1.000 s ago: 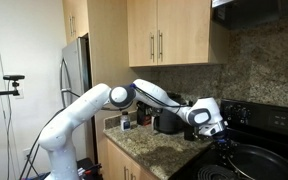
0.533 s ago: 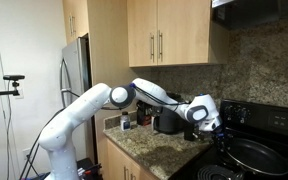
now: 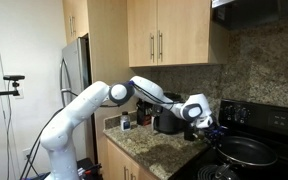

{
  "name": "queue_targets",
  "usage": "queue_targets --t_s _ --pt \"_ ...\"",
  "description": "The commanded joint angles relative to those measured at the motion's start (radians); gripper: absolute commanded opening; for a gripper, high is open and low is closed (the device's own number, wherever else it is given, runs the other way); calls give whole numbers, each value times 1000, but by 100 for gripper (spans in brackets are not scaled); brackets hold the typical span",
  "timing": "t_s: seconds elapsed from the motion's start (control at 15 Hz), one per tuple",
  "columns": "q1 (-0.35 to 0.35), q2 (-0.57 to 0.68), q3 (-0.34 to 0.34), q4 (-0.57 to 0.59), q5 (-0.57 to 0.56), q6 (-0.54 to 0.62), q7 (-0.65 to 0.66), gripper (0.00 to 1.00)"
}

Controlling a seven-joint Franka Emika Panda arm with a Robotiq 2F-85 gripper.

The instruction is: Turn the handle of the pan to the right

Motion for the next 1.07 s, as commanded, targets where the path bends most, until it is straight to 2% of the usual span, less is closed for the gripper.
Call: queue_targets --t_s 0.0,0.13,0.4,0.73,1.0 --pt "1 -86 66 -101 2 -16 -147 0" --pt "-9 -97 80 -108 0 -55 -199 0" --pt "-18 -71 62 -73 22 -146 -288 0" --pt "-16 -61 32 -57 11 -177 -309 0" --pt "-23 -51 3 -49 10 -208 -277 0"
